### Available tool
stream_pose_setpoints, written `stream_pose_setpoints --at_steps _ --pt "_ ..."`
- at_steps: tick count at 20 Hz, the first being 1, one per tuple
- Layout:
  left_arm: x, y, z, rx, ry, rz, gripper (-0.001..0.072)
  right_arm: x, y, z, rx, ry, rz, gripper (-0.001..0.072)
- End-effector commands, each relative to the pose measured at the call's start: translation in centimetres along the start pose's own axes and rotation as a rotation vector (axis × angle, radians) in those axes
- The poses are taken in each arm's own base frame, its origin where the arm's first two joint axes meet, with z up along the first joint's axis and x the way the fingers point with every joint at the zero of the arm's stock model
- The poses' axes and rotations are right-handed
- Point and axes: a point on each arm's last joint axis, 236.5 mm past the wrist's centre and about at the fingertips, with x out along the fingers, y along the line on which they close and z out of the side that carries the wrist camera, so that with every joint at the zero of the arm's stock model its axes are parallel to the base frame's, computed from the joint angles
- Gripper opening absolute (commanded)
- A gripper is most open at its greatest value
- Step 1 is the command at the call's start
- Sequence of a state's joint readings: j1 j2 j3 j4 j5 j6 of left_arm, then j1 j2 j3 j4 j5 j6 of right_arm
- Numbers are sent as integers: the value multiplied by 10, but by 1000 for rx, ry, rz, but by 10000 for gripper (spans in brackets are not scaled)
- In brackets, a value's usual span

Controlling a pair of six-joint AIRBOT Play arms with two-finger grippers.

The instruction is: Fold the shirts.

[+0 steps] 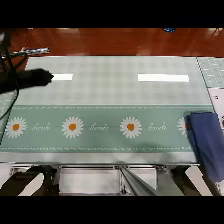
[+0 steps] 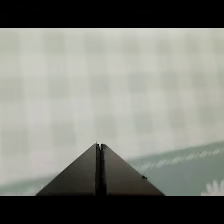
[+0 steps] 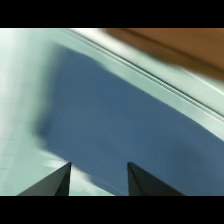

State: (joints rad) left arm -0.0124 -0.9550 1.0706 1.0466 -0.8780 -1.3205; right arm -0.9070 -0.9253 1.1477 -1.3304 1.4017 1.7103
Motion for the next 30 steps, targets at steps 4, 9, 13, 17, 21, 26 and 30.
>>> stream_pose_setpoints --at_steps 4,9,13,17,21,26,30 --pt "0 -94 98 178 -92 -165 19 -31 292 -75 -660 -95 522 279" --pt "71 -34 13 249 243 12 19 56 313 -178 -972 72 301 24" --pt "80 18 -79 100 587 108 20 93 277 -191 -966 217 129 24" --pt "80 20 -88 100 606 108 20 95 247 -164 -1047 176 -33 24" --pt "81 20 -89 102 611 107 20 96 240 -154 -1063 153 -84 24" --pt "80 19 -90 101 617 106 20 96 240 -154 -1064 151 -83 24" --pt "80 19 -90 101 617 106 20 96 240 -154 -1064 151 -83 24"
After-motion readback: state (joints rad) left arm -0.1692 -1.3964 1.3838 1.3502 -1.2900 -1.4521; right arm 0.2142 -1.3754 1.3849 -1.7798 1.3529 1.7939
